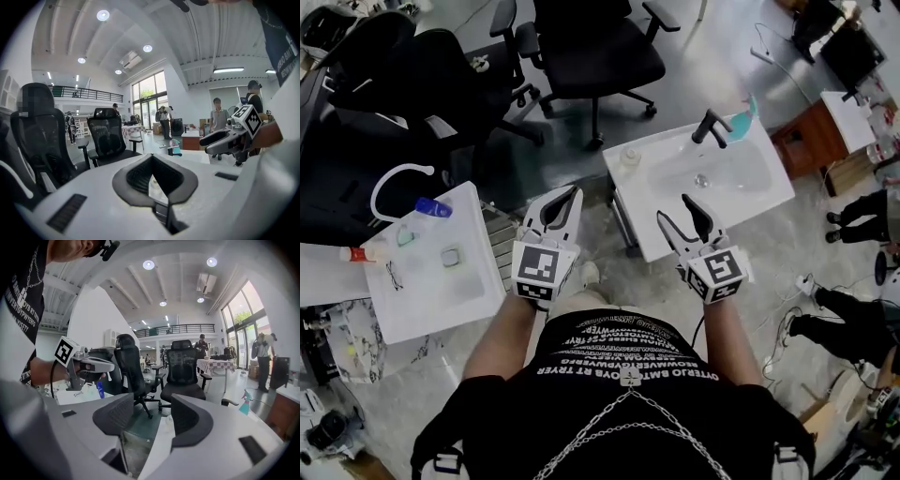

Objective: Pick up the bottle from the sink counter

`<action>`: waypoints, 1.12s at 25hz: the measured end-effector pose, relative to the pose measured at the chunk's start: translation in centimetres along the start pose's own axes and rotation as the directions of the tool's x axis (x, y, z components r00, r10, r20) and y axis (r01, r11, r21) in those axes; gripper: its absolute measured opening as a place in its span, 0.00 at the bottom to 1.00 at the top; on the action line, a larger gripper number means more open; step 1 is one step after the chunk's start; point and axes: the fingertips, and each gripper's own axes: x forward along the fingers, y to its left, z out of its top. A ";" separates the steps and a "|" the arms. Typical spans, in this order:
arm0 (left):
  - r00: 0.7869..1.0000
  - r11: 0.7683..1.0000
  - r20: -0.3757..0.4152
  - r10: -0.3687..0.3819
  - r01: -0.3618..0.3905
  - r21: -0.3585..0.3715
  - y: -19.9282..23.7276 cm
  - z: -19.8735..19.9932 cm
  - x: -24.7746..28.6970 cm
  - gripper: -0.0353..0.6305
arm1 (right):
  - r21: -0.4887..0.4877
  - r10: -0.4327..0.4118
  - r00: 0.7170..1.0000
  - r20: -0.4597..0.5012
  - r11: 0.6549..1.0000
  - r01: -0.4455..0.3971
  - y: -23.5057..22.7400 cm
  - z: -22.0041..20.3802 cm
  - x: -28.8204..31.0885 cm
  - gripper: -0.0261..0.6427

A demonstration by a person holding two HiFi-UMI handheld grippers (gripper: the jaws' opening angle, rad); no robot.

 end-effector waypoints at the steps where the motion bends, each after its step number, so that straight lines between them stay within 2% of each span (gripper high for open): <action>1: 1.000 1.000 0.001 -0.010 0.010 0.002 0.6 0.1 0.6 0.06 | 0.001 -0.009 1.000 -0.003 1.000 0.009 -0.3 0.1 0.8 0.38; 6: 0.998 0.997 0.006 -0.070 0.069 0.019 3.1 0.6 3.6 0.06 | 0.006 -0.062 0.997 -0.035 0.998 0.063 -2.1 -0.2 4.8 0.38; 11: 0.993 0.993 0.004 -0.118 0.117 0.027 5.0 0.1 5.9 0.06 | 0.024 -0.067 0.997 -0.037 0.997 0.068 -3.8 -1.0 8.5 0.40; 14: 0.992 0.993 -0.014 -0.122 0.122 0.008 6.0 -1.0 6.8 0.06 | 0.044 -0.059 0.997 -0.046 0.997 0.061 -4.7 -2.3 10.6 0.40; 19: 0.991 0.992 -0.046 -0.129 0.129 -0.001 6.6 -2.4 8.1 0.06 | 0.068 -0.033 0.992 -0.118 0.997 0.041 -6.0 -6.3 13.8 0.42; 28: 0.995 0.997 -0.069 -0.073 0.073 -0.006 6.8 -2.4 10.4 0.06 | 0.059 0.044 0.973 -0.226 0.998 -0.031 -8.5 -13.6 18.8 0.45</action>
